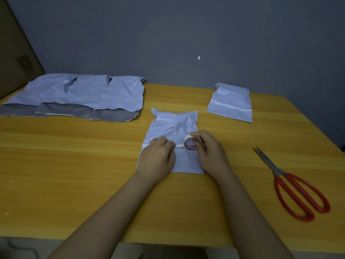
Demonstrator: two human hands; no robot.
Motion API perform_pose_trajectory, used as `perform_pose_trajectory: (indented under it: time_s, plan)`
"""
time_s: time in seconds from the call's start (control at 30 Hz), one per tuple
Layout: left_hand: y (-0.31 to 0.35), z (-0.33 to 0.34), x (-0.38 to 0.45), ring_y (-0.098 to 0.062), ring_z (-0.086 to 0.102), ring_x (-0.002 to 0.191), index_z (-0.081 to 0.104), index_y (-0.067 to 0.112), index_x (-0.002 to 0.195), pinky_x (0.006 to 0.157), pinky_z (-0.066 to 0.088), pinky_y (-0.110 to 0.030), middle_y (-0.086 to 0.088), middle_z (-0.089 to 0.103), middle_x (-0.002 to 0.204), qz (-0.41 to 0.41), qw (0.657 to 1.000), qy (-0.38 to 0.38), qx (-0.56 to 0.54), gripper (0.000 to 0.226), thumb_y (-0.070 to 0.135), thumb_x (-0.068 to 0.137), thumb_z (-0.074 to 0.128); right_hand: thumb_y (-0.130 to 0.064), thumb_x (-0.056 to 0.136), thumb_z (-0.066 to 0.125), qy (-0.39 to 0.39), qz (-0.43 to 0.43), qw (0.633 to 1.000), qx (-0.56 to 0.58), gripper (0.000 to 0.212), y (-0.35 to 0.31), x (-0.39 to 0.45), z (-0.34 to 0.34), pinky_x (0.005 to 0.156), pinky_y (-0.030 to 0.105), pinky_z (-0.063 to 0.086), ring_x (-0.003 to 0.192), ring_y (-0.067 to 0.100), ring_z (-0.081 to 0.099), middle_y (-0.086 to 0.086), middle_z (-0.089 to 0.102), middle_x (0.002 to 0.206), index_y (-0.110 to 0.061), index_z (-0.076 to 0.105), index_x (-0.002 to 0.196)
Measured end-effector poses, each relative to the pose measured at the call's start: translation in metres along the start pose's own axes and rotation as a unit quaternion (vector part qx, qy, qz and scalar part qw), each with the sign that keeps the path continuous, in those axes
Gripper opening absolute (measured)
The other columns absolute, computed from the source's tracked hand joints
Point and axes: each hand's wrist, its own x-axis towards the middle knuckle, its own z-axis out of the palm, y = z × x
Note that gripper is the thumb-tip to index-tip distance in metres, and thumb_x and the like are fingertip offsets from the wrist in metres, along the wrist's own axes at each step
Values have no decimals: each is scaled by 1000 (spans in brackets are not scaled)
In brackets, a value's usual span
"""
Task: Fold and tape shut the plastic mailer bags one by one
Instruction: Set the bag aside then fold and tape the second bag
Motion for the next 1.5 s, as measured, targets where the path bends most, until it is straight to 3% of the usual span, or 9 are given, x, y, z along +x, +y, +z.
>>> perform_pose_trajectory:
  time_s: [0.13,0.23,0.37,0.47,0.73,0.9,1.23,1.4,1.5]
  plan:
    - [1,1,-2,-22,51,95,60,15,104,61,44,-35,-1,56,96,-23,1000,-1,-15,18,24,92,50,2,93,48,5,-23,1000,-15,30,3,0,1,78,6,40,97,-6,51,-14,54,109,-17,61,112]
    - [2,1,-3,-21,51,95,61,15,103,59,44,-34,0,56,96,-20,1000,5,-18,16,24,93,52,4,92,48,11,-46,998,-39,32,2,0,1,76,8,41,94,-7,50,-15,51,106,-16,63,112]
    - [2,1,-4,-22,52,93,62,15,101,57,45,-34,-1,56,94,-18,1000,10,-21,15,23,91,55,5,90,47,20,-63,996,-59,35,0,1,1,73,23,48,96,1,52,-17,51,106,-18,63,112]
    - [2,1,-3,-22,51,94,62,15,102,59,47,-35,-1,56,96,-19,999,10,-31,15,23,91,55,3,90,47,21,-68,996,-57,35,0,1,0,73,27,49,97,3,54,-17,52,106,-18,64,112]
    - [3,0,-3,-18,48,98,61,17,105,63,45,-35,1,55,99,-37,999,1,-38,20,26,96,46,4,90,47,20,-61,996,-54,34,2,0,1,73,26,49,94,2,53,-16,53,104,-19,64,110]
    - [2,0,-2,-22,50,91,62,14,100,59,45,-37,-2,56,94,-31,999,11,-43,15,18,92,50,5,91,48,18,-50,997,-46,34,1,1,1,75,24,48,95,1,53,-15,54,105,-19,64,110]
    - [-1,2,-3,-23,51,92,64,15,104,59,48,-38,-2,56,95,-18,999,-1,-39,24,18,87,47,4,91,48,28,-45,997,-58,33,1,2,2,77,20,47,97,0,52,-13,56,107,-18,64,110]
    - [0,2,-2,-23,53,89,64,16,102,57,51,-40,-1,57,92,-25,999,-3,-39,43,30,84,28,2,91,49,35,-43,997,-53,32,1,1,4,78,23,47,98,3,54,-10,58,108,-18,64,110]
    - [0,1,-2,-24,54,88,66,15,103,56,51,-40,-2,58,91,-23,999,-4,-36,41,28,85,32,1,92,49,33,-42,997,-51,31,2,2,4,78,22,47,98,1,54,-14,56,108,-19,64,111]
